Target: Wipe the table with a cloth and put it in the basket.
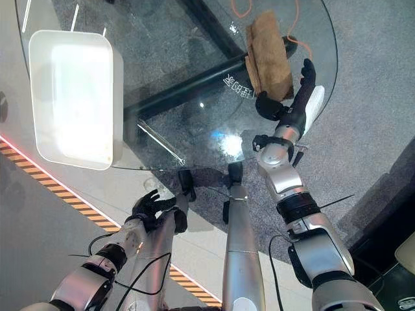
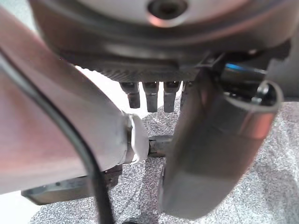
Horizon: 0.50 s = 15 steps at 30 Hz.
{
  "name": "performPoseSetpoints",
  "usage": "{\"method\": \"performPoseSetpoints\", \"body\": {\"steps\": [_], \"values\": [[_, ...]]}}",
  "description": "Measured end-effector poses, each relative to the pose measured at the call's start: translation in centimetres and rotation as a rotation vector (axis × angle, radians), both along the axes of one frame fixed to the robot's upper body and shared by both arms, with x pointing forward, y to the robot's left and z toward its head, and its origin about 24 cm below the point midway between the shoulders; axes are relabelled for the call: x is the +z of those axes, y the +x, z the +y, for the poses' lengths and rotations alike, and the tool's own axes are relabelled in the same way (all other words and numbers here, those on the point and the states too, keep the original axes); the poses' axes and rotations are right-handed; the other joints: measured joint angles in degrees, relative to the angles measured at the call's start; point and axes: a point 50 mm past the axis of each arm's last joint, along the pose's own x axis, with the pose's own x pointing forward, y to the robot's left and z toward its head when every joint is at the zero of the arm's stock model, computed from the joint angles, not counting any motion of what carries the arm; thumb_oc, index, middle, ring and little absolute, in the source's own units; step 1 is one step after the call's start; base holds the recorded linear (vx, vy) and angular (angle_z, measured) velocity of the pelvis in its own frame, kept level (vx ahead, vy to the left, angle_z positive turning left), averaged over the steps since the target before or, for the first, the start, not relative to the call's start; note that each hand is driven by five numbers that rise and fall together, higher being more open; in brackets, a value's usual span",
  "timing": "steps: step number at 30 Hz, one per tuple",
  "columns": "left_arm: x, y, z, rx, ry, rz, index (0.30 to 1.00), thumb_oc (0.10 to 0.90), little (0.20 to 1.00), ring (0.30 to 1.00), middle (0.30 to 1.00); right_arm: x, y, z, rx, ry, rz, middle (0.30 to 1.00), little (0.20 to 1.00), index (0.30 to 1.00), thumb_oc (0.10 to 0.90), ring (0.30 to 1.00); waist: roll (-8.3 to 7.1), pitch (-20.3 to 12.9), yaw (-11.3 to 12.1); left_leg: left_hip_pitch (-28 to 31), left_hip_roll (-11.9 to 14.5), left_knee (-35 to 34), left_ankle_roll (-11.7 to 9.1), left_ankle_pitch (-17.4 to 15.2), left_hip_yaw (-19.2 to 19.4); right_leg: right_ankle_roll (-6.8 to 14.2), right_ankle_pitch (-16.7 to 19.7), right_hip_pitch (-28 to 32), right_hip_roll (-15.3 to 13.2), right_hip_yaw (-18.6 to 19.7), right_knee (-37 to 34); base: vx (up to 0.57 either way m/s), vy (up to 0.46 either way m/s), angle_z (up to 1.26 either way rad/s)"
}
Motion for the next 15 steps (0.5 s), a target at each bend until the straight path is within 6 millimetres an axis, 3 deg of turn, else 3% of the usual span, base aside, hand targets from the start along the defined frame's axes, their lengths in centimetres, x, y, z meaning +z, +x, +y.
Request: {"method": "performPoseSetpoints", "body": {"steps": [15], "values": [[1.6,1.5,0.2,-0.008,-0.001,-0.027,0.9,0.8,0.9,0.9,0.9,3.3,0.3,0.7,-0.12,-0.04,-0.057,0.9,0.9,0.9,0.8,0.9,0.01,0.0,1.0,-7.7,-0.8,5.2,0.3,-0.4,-0.3,0.2,-0.2,-7.0,-0.9,0.8,4.8,0.03,0.025,0.03]]}}
